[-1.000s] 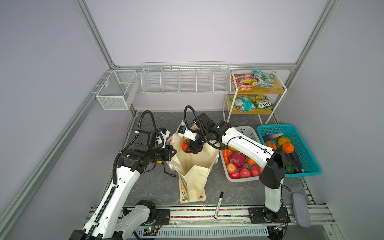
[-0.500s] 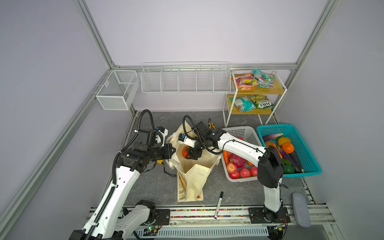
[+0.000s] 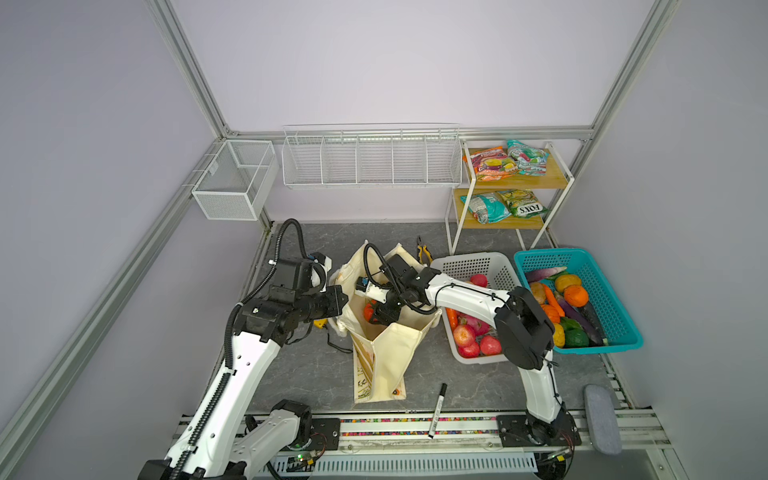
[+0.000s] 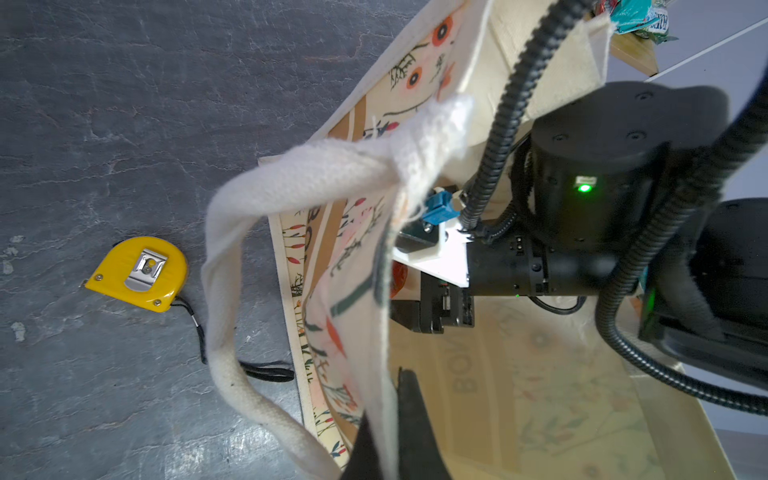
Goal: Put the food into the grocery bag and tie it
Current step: 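Open the right gripper to drop the tomato inside the bag, then withdraw the right gripper from the bag back over the white basket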
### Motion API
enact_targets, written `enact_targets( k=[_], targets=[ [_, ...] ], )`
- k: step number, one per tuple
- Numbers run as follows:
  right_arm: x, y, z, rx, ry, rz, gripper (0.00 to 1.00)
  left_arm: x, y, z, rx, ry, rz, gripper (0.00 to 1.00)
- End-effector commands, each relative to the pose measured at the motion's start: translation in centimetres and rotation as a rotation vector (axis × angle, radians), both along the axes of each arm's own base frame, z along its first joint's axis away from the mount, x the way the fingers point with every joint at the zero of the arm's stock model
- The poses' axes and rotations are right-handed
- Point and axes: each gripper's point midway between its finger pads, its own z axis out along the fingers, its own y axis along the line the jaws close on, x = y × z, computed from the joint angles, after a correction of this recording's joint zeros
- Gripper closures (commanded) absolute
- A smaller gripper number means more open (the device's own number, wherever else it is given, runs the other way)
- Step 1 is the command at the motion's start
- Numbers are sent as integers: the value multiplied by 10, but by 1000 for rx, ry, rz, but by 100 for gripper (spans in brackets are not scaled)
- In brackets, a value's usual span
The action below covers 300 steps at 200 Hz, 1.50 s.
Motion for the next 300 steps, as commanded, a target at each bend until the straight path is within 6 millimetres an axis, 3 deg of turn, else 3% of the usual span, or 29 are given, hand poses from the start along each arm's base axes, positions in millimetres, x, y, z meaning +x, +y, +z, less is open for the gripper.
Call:
enact_targets(
  k=[1, 41, 49, 52, 56, 105, 144, 177, 208, 241, 268, 300],
  targets=[
    [6, -1, -11, -1, -4, -15, 28, 11, -1, 15, -13, -59, 19, 100],
    [9, -3, -7, 0, -20, -39, 15, 11, 0, 13, 2, -59, 14, 100],
    [9, -3, -3, 4, -24, -42, 1, 11, 0, 13, 6, -58, 13, 100],
    [10, -3, -2, 7, -26, -43, 9, 11, 0, 13, 6, -60, 12, 100],
    [10, -3, 1, 11, -29, -46, 12, 11, 1, 14, 6, -61, 13, 100],
    [13, -3, 36, 59, -72, -63, 12, 10, 0, 14, 9, -70, 2, 100],
    [17, -4, 99, 132, -153, -96, 12, 9, -1, 15, 7, -74, -12, 100],
    [18, -17, 157, 181, -240, -156, 12, 9, -2, 16, 4, -78, -20, 100],
    [17, -41, 212, 240, -306, -259, 12, 9, -4, 15, -5, -79, -26, 100],
    [13, -78, 257, 239, -329, -414, 12, 7, -4, 16, -9, -83, -28, 100],
    [8, -116, 275, 211, -365, -539, 12, 6, -4, 14, -9, -82, -29, 100],
    [3, -179, 287, 169, -430, -763, 12, 5, 0, 14, 11, -91, -25, 100]
  ],
)
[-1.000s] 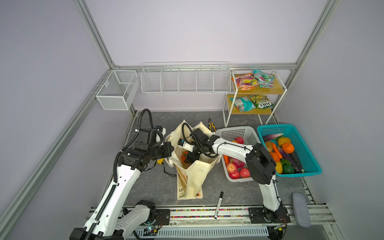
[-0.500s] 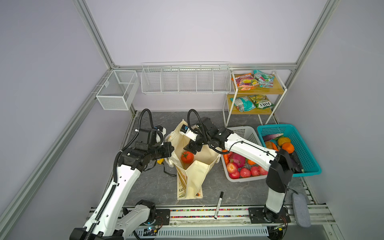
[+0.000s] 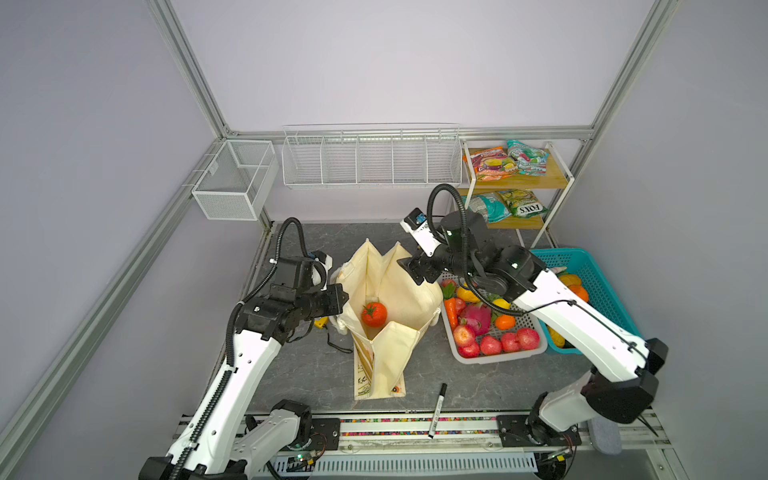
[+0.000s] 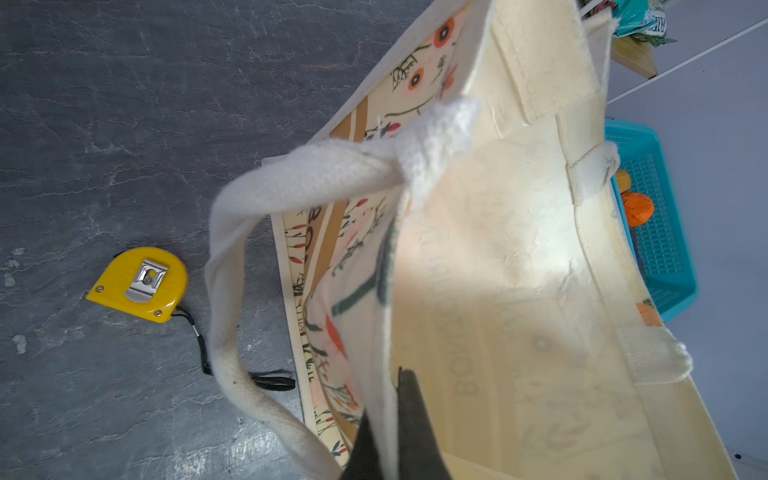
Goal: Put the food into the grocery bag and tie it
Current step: 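Withdraw the right gripper from the bag back over the white basket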
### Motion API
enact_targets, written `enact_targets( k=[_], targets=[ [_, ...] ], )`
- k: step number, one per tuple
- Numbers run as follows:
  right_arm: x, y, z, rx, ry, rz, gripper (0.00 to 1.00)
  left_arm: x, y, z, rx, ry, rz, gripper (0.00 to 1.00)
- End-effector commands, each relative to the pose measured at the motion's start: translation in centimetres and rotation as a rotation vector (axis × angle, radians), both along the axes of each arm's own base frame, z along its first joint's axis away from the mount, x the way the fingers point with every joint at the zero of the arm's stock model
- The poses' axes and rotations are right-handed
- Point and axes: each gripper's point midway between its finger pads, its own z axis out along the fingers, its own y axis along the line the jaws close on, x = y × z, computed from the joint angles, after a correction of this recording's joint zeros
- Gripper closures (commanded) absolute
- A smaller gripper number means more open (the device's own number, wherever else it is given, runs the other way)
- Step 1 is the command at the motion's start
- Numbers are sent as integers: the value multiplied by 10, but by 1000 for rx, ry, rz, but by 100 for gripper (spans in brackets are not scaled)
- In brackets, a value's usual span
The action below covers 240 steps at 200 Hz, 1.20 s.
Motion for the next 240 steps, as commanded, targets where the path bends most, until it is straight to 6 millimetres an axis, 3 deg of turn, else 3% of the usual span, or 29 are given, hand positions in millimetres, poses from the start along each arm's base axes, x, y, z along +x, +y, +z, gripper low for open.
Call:
enact_targets(
  k=[1, 21, 54, 120, 174, 208, 240],
  targets=[
    [-2, -61, -2, -38, 8, -244, 12, 2, 1, 13, 6, -76, -17, 100],
    [-5, -111, -2, -22, 9, -418, 12, 1, 2, 14, 11, -81, -19, 100],
    [-15, -183, -24, 66, 129, -651, 12, 1, -1, 12, -4, -72, -25, 100],
    [-42, -255, -86, 66, 343, -936, 12, 0, -4, 8, -12, -60, -35, 100],
    [-60, -279, -133, 18, 505, -1083, 12, 0, -5, 4, -24, -57, -33, 100],
    [-68, -292, -164, 19, 582, -1172, 0, -1, -5, 4, -26, -60, -34, 100],
    [-74, -298, -191, 51, 661, -1213, 8, -3, -5, 3, -30, -60, -36, 100]
  ],
)
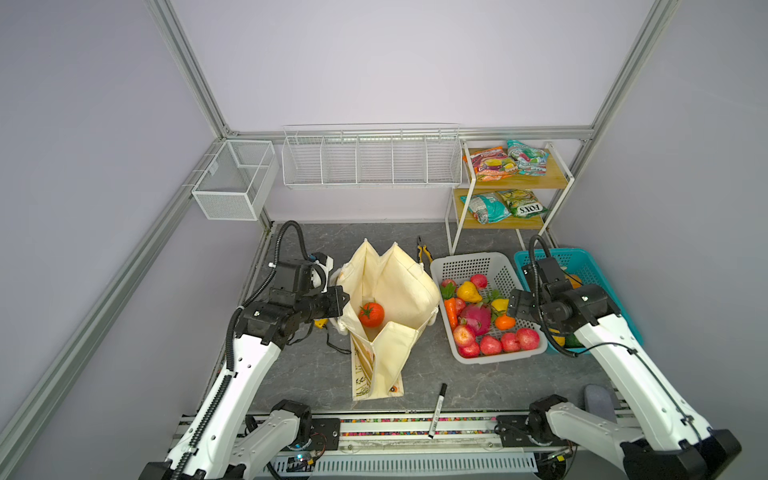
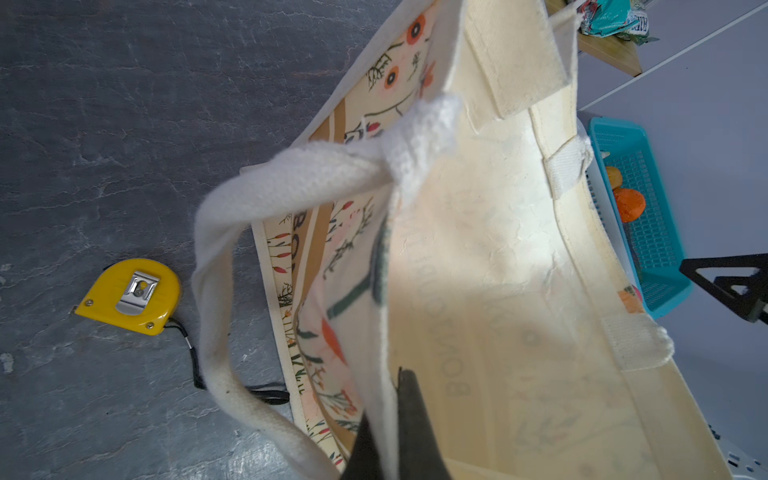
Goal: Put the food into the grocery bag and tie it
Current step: 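Withdraw the right gripper from the bag back over the white basket, then lower the right gripper and grasp a red apple in the white basket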
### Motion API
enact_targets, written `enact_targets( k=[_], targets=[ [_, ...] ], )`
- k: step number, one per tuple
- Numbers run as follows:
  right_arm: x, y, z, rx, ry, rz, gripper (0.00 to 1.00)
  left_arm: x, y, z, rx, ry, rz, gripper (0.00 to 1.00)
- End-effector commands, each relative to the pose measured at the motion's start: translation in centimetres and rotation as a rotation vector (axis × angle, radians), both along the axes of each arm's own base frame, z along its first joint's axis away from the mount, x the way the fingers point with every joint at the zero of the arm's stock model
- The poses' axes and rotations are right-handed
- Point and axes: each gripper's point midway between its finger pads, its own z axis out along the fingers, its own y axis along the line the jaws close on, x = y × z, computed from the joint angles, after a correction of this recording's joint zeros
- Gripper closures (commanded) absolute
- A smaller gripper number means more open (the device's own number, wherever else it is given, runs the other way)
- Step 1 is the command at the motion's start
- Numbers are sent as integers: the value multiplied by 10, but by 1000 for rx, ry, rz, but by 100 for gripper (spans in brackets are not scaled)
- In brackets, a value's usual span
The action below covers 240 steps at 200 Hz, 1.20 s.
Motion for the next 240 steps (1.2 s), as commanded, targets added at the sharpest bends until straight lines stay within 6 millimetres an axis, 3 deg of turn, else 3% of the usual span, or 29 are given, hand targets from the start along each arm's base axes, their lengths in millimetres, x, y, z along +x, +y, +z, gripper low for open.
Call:
enact_targets(
  k=[1, 44, 89, 240],
  targets=[
    [-8, -1, -17, 66, 30, -60, 8, -1, -2, 5, -19, -30, -11, 100],
    [-10, -3, -39, 91, 71, -91, 14, -3, -2, 3, -24, -27, -12, 100],
    [-11, -6, -56, 68, 128, -107, 11, -3, -3, 1, -27, -24, -12, 100],
    [-8, -9, -88, -6, 300, 2, 12, -1, -3, 1, -26, -20, -9, 100]
  ],
)
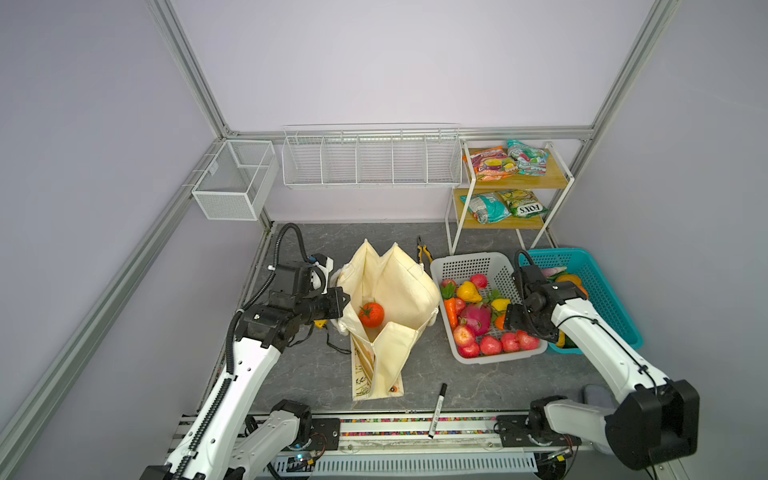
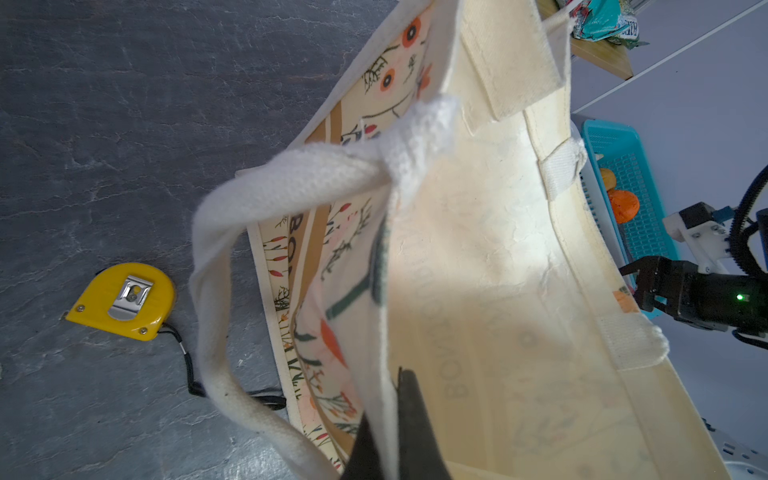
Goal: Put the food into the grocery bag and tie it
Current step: 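Lower the right gripper and grasp a red apple in the white basket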
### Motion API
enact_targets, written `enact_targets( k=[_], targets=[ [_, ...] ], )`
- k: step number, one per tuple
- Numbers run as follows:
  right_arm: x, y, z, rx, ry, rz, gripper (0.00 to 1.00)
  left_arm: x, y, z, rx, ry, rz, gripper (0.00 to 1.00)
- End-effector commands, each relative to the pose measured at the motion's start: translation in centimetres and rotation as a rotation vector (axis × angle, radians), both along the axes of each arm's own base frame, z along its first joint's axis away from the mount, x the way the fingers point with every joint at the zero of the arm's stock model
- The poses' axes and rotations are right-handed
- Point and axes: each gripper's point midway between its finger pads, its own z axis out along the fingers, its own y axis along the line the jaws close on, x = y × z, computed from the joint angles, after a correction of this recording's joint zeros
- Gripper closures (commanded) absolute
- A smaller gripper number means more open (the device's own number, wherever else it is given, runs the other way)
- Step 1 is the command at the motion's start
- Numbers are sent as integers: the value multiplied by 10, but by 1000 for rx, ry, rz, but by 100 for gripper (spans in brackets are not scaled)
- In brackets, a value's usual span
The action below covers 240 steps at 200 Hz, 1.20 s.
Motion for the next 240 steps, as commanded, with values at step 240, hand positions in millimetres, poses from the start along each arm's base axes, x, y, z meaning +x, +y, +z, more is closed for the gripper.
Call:
enact_targets(
  k=[240],
  targets=[
    [-9, 42, -28, 117, 166, 131, 6, 2, -1, -7, -2, 7, 4, 100]
  ],
)
